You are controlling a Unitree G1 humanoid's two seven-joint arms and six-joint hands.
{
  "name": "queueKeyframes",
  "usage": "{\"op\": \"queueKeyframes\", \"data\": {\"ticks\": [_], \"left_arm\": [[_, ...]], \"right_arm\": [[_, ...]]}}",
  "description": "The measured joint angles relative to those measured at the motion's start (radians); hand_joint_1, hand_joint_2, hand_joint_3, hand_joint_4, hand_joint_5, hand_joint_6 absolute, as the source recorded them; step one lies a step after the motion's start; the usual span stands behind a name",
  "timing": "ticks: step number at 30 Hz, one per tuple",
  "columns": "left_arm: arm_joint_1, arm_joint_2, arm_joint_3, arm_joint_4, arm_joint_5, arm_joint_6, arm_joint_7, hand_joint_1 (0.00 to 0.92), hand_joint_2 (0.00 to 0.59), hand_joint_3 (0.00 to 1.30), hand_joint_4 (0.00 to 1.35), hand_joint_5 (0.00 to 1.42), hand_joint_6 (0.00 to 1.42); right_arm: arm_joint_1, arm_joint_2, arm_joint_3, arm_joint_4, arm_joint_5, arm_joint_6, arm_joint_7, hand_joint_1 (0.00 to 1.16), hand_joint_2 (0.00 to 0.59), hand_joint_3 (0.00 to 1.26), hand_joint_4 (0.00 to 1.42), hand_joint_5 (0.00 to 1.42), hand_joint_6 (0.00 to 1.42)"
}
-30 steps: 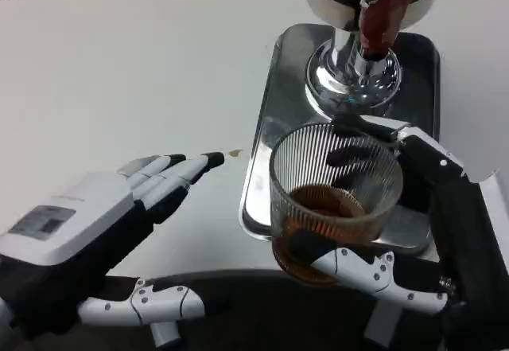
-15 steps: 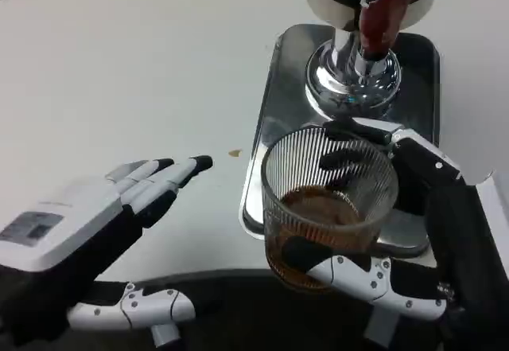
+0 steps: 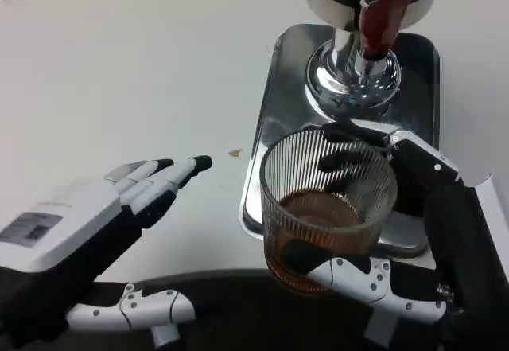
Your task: Grasp the cup under the faucet to collect the drink, then remove the cup.
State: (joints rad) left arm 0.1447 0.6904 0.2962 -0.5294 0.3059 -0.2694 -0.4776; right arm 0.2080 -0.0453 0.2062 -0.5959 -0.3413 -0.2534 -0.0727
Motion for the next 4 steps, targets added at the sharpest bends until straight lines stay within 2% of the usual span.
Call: {"op": "queueKeyframes", "data": {"ticks": [4], "left_arm": [[0.001, 0.001, 0.001, 0.0, -0.004, 0.0, -0.002, 0.0, 0.09, 0.0, 0.0, 0.0, 0.0]], "right_arm": [[0.0, 0.0, 0.0, 0.0, 0.0, 0.0, 0.0, 0.85, 0.178, 0.93, 1.07, 1.26, 1.16]]}}
